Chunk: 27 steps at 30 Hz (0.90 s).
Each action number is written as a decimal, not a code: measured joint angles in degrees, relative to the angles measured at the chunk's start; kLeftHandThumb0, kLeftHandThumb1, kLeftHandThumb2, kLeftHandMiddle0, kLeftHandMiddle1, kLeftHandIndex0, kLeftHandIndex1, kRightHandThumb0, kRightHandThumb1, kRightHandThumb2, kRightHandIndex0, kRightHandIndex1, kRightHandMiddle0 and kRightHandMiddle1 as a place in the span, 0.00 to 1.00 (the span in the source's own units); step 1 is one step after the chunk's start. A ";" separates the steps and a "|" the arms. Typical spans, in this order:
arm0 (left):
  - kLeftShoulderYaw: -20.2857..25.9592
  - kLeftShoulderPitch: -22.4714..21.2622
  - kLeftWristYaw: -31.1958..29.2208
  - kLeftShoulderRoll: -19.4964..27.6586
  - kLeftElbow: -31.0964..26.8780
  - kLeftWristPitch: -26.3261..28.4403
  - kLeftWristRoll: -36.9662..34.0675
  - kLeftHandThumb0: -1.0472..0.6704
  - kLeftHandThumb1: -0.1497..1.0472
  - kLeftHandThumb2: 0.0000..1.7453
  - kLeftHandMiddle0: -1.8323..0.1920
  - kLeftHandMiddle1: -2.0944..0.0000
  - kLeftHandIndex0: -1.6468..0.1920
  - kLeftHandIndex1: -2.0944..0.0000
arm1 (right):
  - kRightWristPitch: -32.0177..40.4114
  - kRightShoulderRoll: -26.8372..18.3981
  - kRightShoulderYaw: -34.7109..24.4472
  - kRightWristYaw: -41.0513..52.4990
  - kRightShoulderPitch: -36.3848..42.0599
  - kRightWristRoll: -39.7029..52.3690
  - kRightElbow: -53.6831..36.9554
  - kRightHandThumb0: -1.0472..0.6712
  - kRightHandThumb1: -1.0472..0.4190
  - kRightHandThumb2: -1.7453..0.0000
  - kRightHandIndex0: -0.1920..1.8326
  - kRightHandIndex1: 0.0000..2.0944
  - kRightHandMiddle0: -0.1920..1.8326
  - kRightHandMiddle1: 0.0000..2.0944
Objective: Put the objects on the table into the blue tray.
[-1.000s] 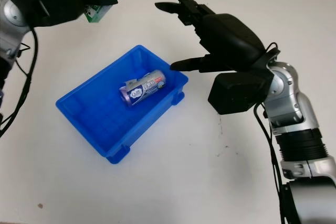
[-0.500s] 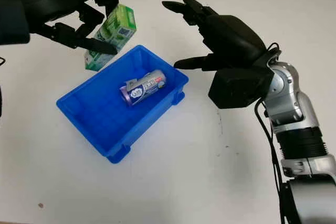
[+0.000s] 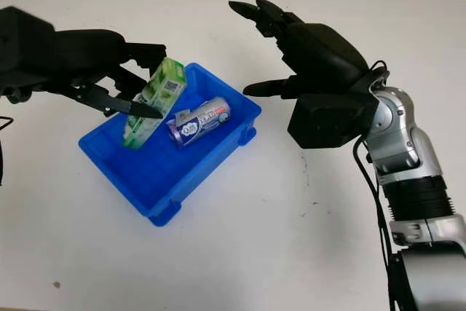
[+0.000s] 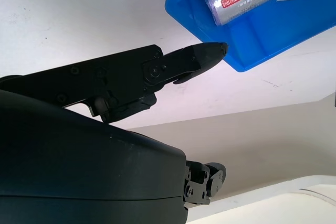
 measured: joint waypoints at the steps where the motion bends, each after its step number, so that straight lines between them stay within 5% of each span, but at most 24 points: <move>1: -0.28 0.01 0.36 -0.37 0.28 -0.07 0.25 0.28 1.00 0.19 0.84 0.75 0.95 0.79 | 0.00 0.00 0.01 0.01 0.00 0.00 -0.03 0.31 0.00 0.96 0.10 0.03 0.04 0.17; 4: -0.77 -0.32 1.05 -0.83 1.22 -1.38 1.26 0.27 1.00 0.21 0.88 0.93 0.95 0.91 | 0.00 0.00 0.01 -0.01 0.06 0.00 -0.09 0.31 0.00 0.96 0.10 0.03 0.04 0.17; 11: -0.35 -0.51 6.81 -4.86 4.29 -4.93 1.91 0.49 1.00 0.25 0.81 0.93 0.84 0.87 | -0.01 0.00 -0.04 -0.07 0.31 0.65 -0.26 0.32 0.01 0.97 0.10 0.03 0.05 0.16; 13: 0.90 -0.13 9.55 -5.94 4.25 -4.88 1.70 0.50 1.00 0.26 0.80 0.80 0.85 0.74 | -0.01 0.00 -0.04 -0.19 0.36 0.80 -0.26 0.32 0.01 0.97 0.10 0.03 0.05 0.16; 16: 3.12 1.16 14.54 -7.47 4.18 -6.48 1.70 0.47 1.00 0.27 0.92 0.30 0.95 0.36 | -0.04 0.00 -0.03 -0.50 0.40 0.81 -0.27 0.31 0.01 0.97 0.10 0.03 0.05 0.16; 18: 4.32 1.81 17.56 -8.83 4.02 -8.02 1.60 0.41 1.00 0.28 0.98 0.16 0.99 0.22 | -0.07 0.00 -0.03 -0.63 0.39 0.81 -0.26 0.31 0.01 0.97 0.10 0.03 0.05 0.16; 20: 5.38 2.24 20.20 -9.95 4.27 -10.90 1.53 0.36 1.00 0.27 1.00 0.14 1.00 0.18 | -0.13 0.01 -0.03 -0.89 0.39 0.82 -0.26 0.31 0.01 0.97 0.10 0.03 0.05 0.16; 24: 9.15 2.49 28.57 -13.25 6.94 -15.97 1.26 0.29 1.00 0.25 1.00 0.10 1.00 0.31 | -0.17 0.05 -0.09 -2.23 0.45 0.91 -0.26 0.30 0.00 0.97 0.10 0.03 0.05 0.16; 27: 11.94 2.37 34.75 -15.97 10.95 -19.62 0.46 0.28 1.00 0.26 1.00 0.22 1.00 0.36 | -0.17 0.41 -0.40 -4.37 0.58 0.95 -0.22 0.27 0.00 0.93 0.10 0.03 0.05 0.17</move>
